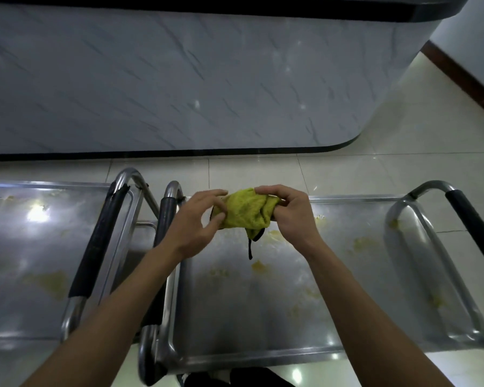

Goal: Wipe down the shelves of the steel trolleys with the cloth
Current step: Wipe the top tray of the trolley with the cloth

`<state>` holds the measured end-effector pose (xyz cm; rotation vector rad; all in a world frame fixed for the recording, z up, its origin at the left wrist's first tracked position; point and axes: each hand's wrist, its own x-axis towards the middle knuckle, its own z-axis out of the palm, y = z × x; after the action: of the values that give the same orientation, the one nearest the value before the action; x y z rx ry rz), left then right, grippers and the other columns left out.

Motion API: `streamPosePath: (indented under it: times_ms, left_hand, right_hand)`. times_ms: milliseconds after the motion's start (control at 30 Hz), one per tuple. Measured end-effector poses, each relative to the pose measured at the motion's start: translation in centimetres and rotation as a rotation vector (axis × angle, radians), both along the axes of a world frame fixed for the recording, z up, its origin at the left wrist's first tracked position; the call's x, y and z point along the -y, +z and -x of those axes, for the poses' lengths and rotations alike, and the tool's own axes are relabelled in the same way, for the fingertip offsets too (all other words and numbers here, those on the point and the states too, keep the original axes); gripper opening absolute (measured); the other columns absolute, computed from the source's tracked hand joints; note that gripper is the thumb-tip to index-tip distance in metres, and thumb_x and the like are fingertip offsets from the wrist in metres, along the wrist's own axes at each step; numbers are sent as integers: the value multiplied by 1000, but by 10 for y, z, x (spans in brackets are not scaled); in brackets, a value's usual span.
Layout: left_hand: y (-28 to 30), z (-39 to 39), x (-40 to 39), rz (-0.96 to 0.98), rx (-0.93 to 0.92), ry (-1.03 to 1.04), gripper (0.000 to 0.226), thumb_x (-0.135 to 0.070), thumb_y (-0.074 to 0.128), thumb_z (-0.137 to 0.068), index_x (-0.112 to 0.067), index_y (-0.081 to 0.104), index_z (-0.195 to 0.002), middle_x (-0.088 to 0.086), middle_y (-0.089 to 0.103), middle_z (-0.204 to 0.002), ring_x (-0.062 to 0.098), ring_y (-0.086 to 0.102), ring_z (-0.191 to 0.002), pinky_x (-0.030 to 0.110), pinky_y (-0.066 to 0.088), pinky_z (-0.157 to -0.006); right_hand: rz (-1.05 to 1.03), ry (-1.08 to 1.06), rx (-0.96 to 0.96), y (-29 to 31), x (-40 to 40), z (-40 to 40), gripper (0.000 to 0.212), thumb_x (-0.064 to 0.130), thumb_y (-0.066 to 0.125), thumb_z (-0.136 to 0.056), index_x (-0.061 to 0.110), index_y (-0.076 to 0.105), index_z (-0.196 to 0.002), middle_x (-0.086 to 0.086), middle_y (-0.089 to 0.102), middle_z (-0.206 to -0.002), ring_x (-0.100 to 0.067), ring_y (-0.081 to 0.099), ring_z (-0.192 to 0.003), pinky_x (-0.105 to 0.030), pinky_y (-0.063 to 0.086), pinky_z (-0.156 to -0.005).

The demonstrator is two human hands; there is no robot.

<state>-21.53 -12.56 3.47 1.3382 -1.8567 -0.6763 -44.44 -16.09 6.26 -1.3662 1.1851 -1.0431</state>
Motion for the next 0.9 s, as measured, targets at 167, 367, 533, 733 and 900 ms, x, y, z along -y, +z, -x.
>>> streamPosePath:
  times_ms: [167,367,533,733,900]
  left_hand:
    - [12,9,12,-286,50,-83,77,-25,78,-81,-41,40,-146,-11,42,-153,13,38,-141,42,35,-116]
    - [7,20,19,-207,201,-61,49,-31,78,-72,-33,64,-119,-11,68,-109,14,61,-100,46,55,-86]
    - [-10,32,11,-92,340,58,39,-36,83,-73,-32,63,-107,-19,62,-99,9,57,-98,45,38,-101]
    - [-23,47,3,-23,374,176,49,-35,87,-70,-22,59,-107,-10,62,-99,16,57,-98,44,35,-102]
    - [-37,30,-4,-43,263,114,55,-39,85,-73,-26,60,-120,-15,62,-113,10,53,-110,34,31,-101]
  right_hand:
    - [34,111,-5,-6,0,6,63,-21,47,-71,27,80,-93,2,73,-111,-17,66,-111,-39,59,-87]
    - [69,212,-83,-16,-6,17,58,-21,51,-76,26,79,-97,7,72,-114,-14,64,-114,-32,57,-90]
    - [79,255,-308,-21,-18,15,50,14,54,-76,32,68,-119,16,68,-117,-1,61,-109,-16,52,-86]
    - [421,250,-739,-41,-16,-5,43,30,78,-81,22,66,-122,5,70,-111,-14,61,-99,-31,45,-92]
    - [565,73,-634,-58,-22,3,40,1,76,-72,10,70,-111,-2,70,-109,-13,54,-103,-31,43,-94]
